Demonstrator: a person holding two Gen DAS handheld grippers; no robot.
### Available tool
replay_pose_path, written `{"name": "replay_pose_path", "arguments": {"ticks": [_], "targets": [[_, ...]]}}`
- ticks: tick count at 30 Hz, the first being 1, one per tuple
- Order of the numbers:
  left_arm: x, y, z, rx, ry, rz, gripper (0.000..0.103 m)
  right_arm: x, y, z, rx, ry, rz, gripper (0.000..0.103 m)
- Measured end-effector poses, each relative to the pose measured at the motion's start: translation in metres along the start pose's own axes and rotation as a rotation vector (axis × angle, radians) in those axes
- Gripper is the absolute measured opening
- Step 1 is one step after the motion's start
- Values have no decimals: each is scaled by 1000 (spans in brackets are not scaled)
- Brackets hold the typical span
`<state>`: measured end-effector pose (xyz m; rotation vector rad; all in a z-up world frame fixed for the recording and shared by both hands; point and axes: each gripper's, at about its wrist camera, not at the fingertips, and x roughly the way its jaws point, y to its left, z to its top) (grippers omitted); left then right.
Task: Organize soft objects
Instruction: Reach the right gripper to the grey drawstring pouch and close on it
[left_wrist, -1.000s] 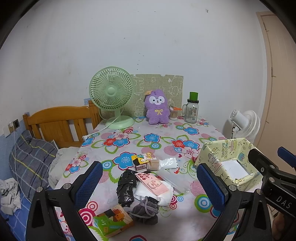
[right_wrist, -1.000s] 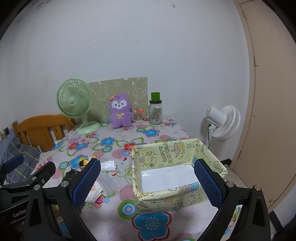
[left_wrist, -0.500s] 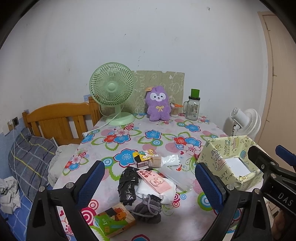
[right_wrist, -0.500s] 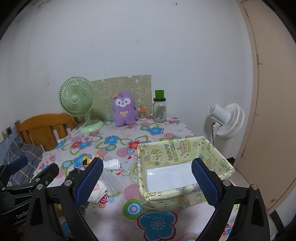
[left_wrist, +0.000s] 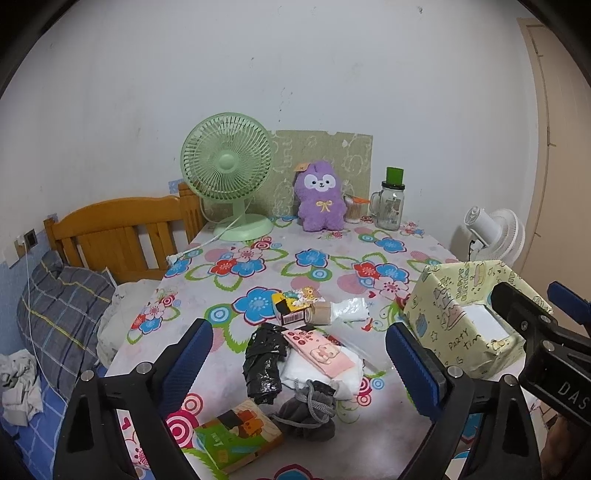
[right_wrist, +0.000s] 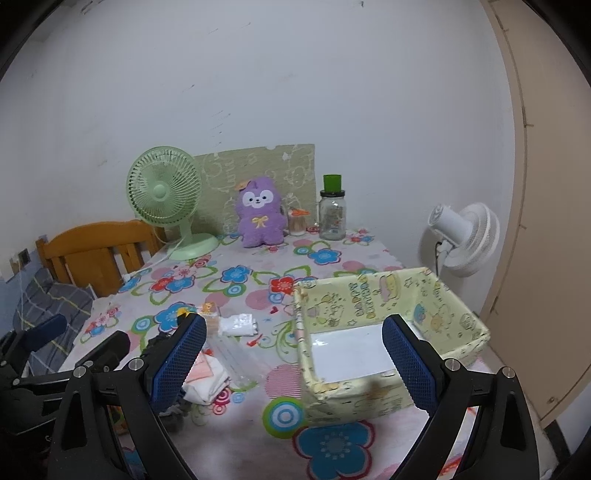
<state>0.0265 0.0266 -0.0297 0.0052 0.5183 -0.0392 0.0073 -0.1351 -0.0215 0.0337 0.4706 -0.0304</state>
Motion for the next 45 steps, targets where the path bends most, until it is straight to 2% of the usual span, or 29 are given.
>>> {"name": "replay_pose_path", "arguments": {"ticks": [9, 15, 35, 45], "targets": [[11, 13, -12, 2, 47, 5, 96, 12, 17, -12, -12, 42, 25, 95], [23, 22, -22, 33, 108, -2, 96, 23, 35, -22, -29, 81, 47, 94], [62, 50, -62, 30, 288, -41, 92, 64, 84, -57, -101, 229, 97, 94], [70, 58, -70, 24, 311, -80, 92, 86, 104, -71, -115, 319, 132, 94]]}}
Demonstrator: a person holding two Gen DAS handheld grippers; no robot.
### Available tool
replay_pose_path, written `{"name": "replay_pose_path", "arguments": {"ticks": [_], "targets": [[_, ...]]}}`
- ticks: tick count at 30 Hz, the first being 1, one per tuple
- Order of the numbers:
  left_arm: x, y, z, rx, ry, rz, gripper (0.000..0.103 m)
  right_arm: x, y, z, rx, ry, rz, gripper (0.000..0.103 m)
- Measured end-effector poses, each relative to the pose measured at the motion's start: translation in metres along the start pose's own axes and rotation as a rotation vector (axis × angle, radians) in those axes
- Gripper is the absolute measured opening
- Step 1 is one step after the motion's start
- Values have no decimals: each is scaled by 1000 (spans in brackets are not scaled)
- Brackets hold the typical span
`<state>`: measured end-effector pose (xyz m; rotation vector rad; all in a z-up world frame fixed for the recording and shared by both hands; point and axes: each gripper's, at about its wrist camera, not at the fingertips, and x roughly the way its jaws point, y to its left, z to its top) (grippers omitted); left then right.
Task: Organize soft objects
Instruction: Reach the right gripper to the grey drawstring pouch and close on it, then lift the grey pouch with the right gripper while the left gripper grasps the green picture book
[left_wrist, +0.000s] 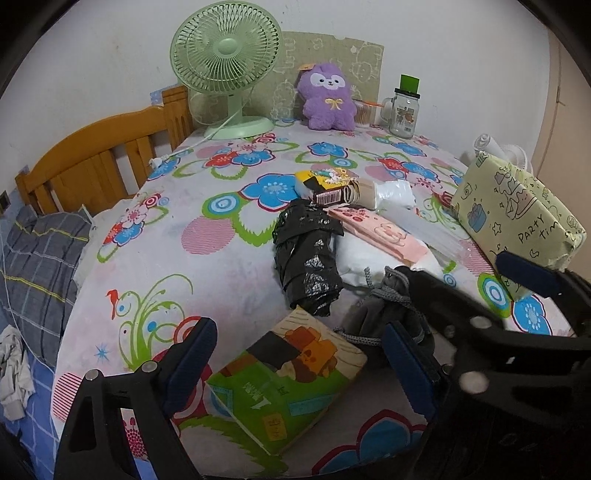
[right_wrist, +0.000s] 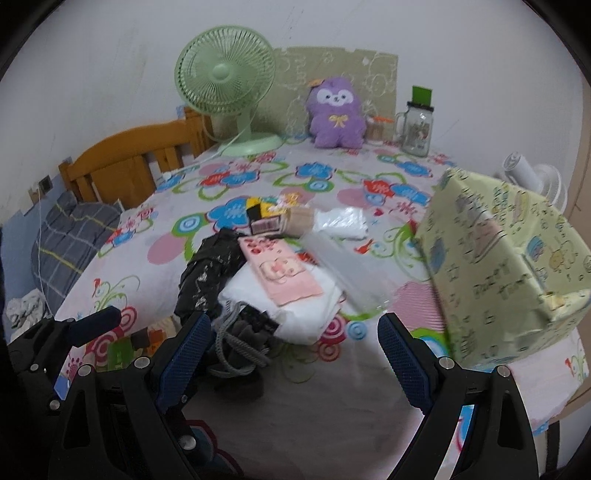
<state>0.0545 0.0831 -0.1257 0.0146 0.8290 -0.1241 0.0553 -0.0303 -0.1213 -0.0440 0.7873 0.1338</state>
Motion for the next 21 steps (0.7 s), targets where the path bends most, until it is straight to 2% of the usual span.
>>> {"name": "replay_pose_path", "arguments": {"ticks": [9, 12, 14, 16, 21], "targets": [[8, 9, -5, -4, 23, -27, 92, 24, 16, -4, 16, 92, 57, 80], [11, 12, -6, -10, 31, -34, 92, 26, 21, -5, 14, 105, 83, 69], [12, 13, -6, -11, 35, -39, 93, 28, 24, -5, 8, 109, 98, 55], [13, 12, -6, -8, 37, -40, 93, 28, 26, -5, 3, 113, 116, 47], [13, 12, -5, -6, 31, -46, 92, 26, 25, -4, 5, 101, 108, 41]]}}
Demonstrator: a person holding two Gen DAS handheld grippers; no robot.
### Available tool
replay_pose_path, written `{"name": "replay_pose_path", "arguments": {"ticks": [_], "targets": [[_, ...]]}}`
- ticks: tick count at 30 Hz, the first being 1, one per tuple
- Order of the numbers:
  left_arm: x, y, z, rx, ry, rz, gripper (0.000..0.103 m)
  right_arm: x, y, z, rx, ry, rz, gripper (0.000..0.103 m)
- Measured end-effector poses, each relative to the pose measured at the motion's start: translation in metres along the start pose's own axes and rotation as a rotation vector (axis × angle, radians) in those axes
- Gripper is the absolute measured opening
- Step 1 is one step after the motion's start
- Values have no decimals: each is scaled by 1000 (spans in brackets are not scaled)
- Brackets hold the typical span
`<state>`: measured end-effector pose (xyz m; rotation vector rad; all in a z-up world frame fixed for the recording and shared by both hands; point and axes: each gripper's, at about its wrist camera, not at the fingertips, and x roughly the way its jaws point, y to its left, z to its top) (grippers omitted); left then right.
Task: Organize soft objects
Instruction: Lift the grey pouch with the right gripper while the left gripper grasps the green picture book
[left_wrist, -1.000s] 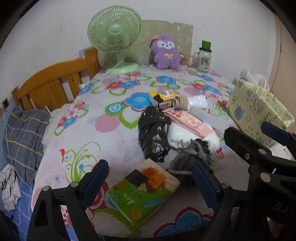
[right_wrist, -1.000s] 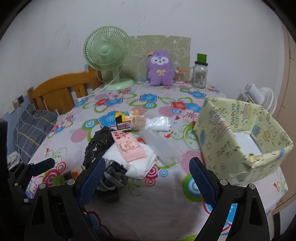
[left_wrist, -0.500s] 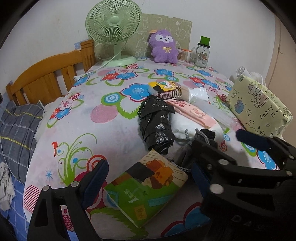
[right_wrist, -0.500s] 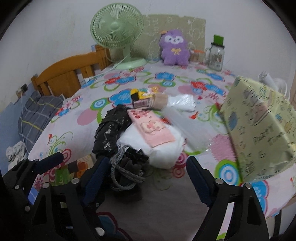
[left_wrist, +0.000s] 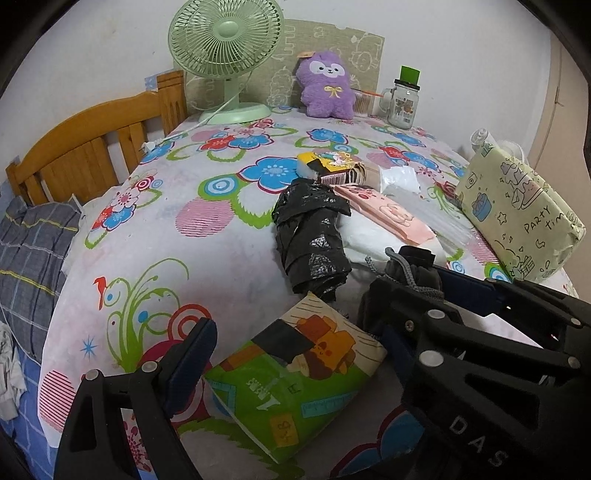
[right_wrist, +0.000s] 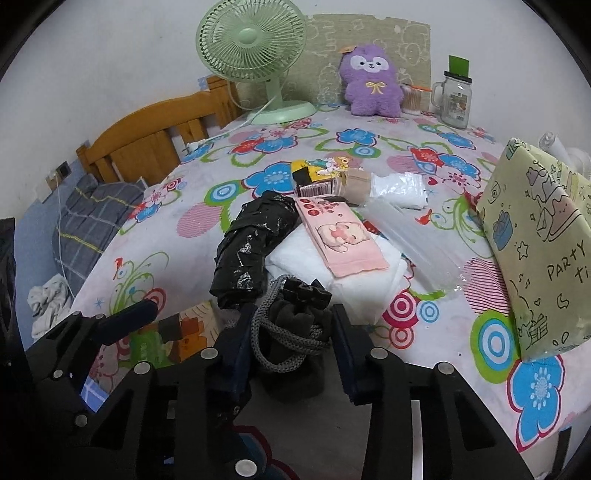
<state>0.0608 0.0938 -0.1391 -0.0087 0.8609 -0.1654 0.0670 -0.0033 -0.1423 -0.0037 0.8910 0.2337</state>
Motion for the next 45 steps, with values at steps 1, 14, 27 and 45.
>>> {"name": "replay_pose_path", "arguments": {"ticks": [1, 14, 27, 45], "targets": [[0, 0, 0, -1, -1, -5, 92, -2, -1, 0, 2, -6, -6, 41], [7, -10, -3, 30, 8, 44, 83, -15, -21, 2, 31, -58, -94, 40], [-11, -34, 6, 57, -51, 55, 79, -39, -39, -3, 58, -103, -110, 40], [-42, -73, 31, 102, -130, 42, 79, -81, -63, 8, 77, -173, -142, 40]]}}
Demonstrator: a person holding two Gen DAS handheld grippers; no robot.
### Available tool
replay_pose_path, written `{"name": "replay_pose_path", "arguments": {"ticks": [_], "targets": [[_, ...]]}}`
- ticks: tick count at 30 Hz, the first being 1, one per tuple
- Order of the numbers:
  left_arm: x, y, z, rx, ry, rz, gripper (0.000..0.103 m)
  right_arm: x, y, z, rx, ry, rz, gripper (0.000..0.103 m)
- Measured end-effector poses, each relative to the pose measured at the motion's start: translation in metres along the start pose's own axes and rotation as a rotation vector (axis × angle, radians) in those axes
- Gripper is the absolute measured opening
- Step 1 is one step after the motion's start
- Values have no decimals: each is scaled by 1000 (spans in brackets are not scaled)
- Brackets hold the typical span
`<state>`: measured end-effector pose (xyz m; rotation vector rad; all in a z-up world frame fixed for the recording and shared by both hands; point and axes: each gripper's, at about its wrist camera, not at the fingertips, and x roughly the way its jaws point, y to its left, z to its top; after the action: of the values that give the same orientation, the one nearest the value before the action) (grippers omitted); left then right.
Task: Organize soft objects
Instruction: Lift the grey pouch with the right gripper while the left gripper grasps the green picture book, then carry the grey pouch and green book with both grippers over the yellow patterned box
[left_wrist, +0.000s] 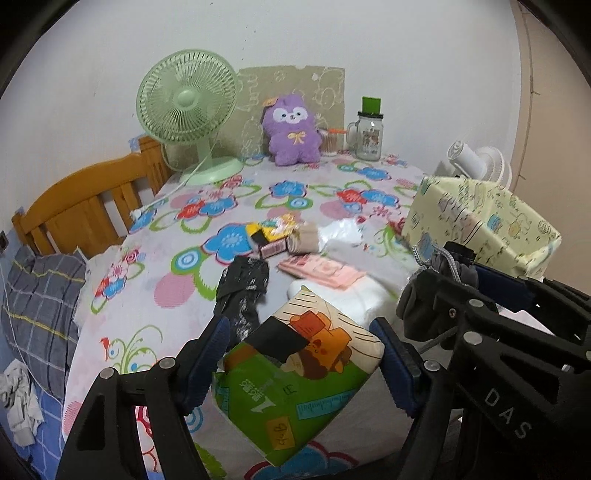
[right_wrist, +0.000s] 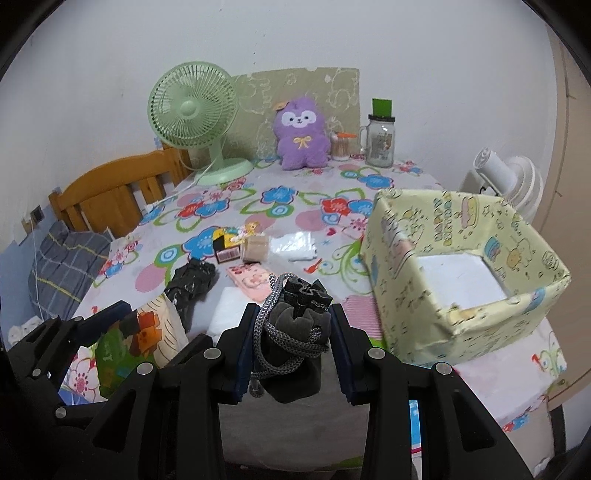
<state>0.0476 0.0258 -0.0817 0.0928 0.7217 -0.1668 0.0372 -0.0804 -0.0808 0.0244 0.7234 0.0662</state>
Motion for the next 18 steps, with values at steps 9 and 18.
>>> {"name": "replay_pose_path", "arguments": {"ticks": [9, 18], "targets": [[-13, -16, 21, 22, -34, -4, 79, -18, -15, 17, 15, -40, -4, 40], [-25, -29, 43, 38, -75, -10, 79, -36, -29, 37, 20, -87, -17, 40]]}}
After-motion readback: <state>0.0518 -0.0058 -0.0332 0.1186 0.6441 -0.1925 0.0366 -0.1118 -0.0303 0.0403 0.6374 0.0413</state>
